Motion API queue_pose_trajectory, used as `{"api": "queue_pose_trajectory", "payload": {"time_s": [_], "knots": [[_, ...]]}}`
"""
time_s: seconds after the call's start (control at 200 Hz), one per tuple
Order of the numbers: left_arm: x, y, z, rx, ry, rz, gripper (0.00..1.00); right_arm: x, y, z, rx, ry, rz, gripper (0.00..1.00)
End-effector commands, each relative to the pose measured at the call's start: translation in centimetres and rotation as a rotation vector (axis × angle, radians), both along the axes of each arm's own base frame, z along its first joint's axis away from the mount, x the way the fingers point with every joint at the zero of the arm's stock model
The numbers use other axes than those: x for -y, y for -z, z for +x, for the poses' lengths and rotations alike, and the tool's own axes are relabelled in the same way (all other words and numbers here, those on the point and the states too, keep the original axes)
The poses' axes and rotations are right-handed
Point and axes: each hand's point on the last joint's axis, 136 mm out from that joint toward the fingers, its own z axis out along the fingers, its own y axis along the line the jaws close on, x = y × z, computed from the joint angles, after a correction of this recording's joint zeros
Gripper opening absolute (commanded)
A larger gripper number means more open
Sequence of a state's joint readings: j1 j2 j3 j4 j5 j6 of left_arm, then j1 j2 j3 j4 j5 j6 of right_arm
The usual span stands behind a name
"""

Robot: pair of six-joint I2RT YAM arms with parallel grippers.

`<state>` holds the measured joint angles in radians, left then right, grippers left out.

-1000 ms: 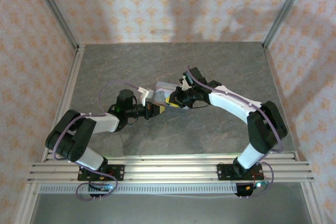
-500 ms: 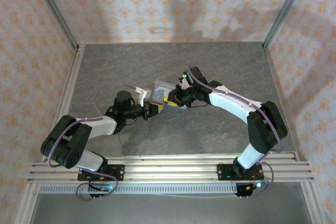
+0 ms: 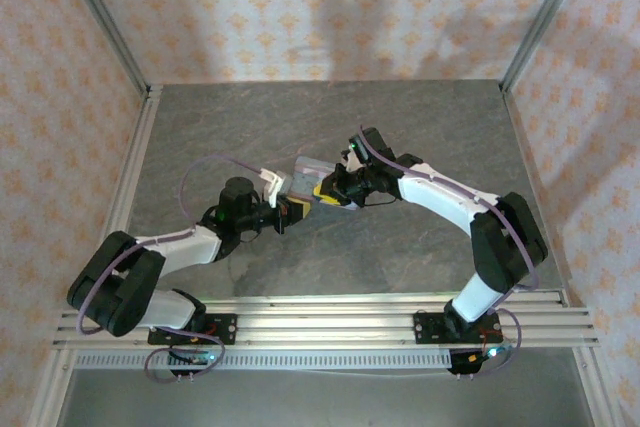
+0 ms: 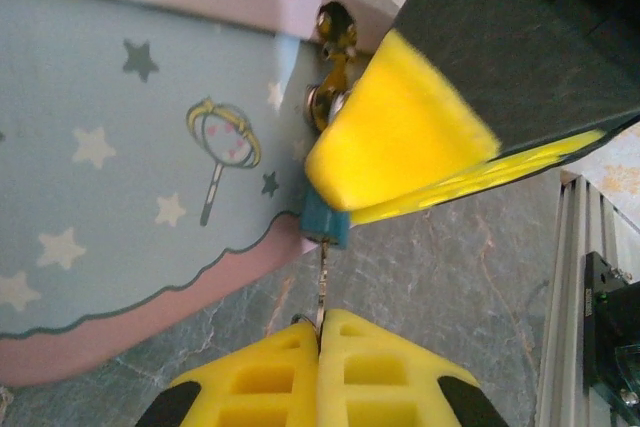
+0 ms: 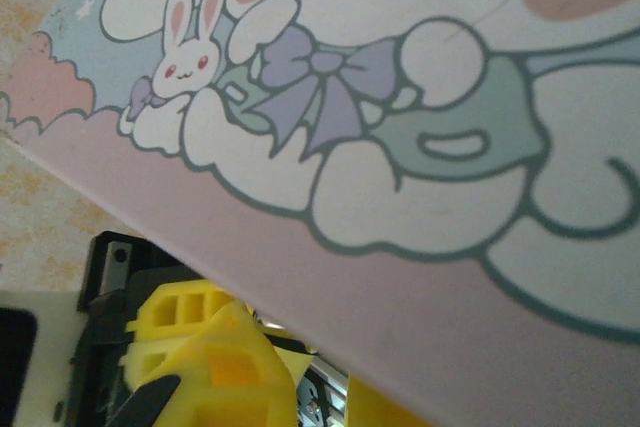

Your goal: Unlock the padlock with the key

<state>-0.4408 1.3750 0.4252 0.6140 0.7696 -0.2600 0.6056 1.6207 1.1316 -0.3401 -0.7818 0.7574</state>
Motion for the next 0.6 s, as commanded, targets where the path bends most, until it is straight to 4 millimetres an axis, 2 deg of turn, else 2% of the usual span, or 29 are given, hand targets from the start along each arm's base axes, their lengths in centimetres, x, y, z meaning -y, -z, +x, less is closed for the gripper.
{"api": "queue_pose_trajectory", "payload": {"time_s": [0.0,0.29,0.596], "knots": [[1.0,-1.5,0.8,0.075,0.011,-0.03,0.0,-1.8,-2.2,-0.6,0.024,-0.041,0.091,0.0],[0.4,-1.4,1.3,0.04,-0.025,-0.128,0.0,-1.6,-2.2,-0.6,0.028,-0.032,0.11,0.0],[-0.1,-1.4,1.6,0.003,-0.01,-0.125,0.0,-1.3,-1.6,-1.0,0.028,-0.069,0.092,0.0]]}}
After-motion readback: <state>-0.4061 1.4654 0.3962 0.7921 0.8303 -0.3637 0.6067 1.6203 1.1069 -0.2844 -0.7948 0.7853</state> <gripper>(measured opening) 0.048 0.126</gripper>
